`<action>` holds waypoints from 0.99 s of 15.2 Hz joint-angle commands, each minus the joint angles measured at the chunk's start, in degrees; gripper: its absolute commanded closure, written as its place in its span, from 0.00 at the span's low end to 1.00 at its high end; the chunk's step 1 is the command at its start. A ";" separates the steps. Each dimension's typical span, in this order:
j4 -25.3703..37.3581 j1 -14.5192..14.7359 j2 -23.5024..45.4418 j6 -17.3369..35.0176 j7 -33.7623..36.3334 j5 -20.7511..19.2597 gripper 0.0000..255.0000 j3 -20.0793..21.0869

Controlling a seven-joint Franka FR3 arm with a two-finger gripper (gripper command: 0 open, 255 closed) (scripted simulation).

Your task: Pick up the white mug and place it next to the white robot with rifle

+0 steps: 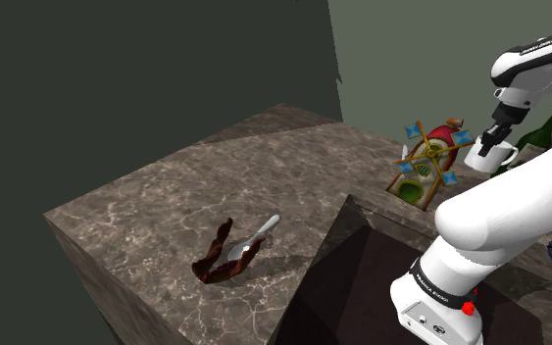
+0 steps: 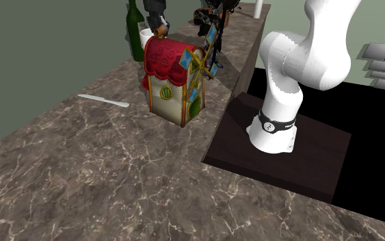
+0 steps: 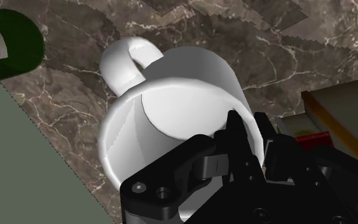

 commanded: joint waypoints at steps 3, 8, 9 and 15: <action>-2.22 0.32 1.47 3.55 -0.30 0.41 1.00 -1.20; -4.67 0.83 3.62 7.84 -0.99 1.24 1.00 -2.78; -5.13 0.96 4.12 8.71 -1.18 1.47 1.00 -3.12; -7.65 1.91 7.67 14.08 -2.75 3.53 1.00 -5.22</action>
